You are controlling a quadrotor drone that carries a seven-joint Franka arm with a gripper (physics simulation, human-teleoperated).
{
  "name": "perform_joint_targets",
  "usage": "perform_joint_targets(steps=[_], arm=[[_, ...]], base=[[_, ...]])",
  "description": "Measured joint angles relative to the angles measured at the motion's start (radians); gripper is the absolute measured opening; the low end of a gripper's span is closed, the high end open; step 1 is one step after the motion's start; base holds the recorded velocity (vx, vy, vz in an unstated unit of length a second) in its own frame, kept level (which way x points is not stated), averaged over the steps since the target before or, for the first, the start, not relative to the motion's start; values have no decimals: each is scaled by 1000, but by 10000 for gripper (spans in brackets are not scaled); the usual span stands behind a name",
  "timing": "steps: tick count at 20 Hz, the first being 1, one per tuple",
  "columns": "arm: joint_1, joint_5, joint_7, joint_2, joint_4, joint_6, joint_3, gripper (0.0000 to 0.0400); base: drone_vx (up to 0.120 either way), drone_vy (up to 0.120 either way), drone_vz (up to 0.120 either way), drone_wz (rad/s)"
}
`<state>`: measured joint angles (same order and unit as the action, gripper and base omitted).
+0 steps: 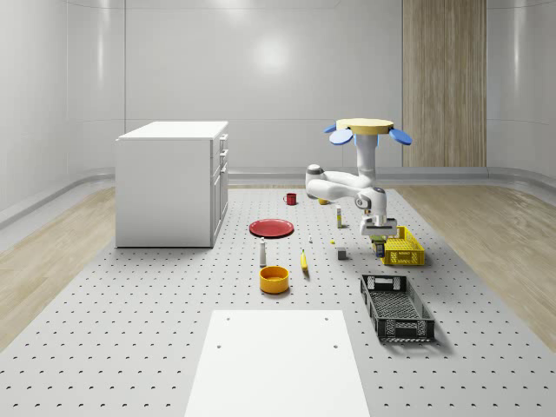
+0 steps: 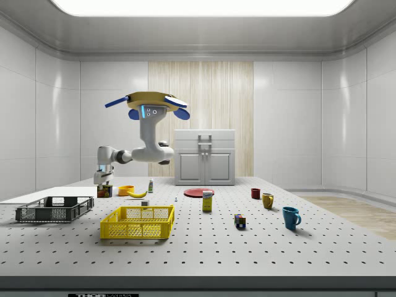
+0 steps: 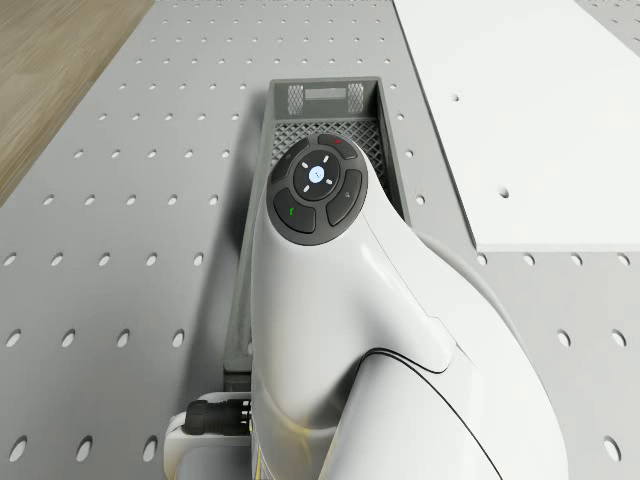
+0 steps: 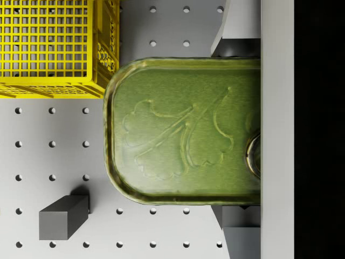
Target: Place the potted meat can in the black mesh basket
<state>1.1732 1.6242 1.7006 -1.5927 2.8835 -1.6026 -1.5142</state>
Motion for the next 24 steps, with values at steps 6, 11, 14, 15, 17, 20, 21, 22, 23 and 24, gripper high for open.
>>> perform_joint_targets(steps=[6, 11, 14, 15, 17, 20, 21, 22, 23, 24], arm=[[0, -1, 0, -2, 0, -1, 0, 291], [0, -1, 0, -3, 0, -2, 0, 291], [0, -1, 0, -3, 0, -3, 0, 291], [0, -1, 0, -3, 0, -3, 0, 291], [0, -1, 0, -4, 0, -4, 0, 291], [0, -2, 0, -4, 0, -4, -1, 291], [0, -2, 0, -4, 0, -4, -1, 291], [0, -2, 0, -5, 0, -4, -1, 291], [0, -2, 0, -5, 0, -4, -1, 291], [0, -2, 0, -5, 0, -5, -1, 291]], base=[[120, 0, 0, 0], [120, 0, 0, 0], [120, 0, 0, 0], [120, 0, 0, 0], [120, 0, 0, 0], [120, -27, 0, 0], [120, -120, 0, 0], [120, -120, 0, 0], [120, 0, 0, 0], [120, 0, 0, 0]])
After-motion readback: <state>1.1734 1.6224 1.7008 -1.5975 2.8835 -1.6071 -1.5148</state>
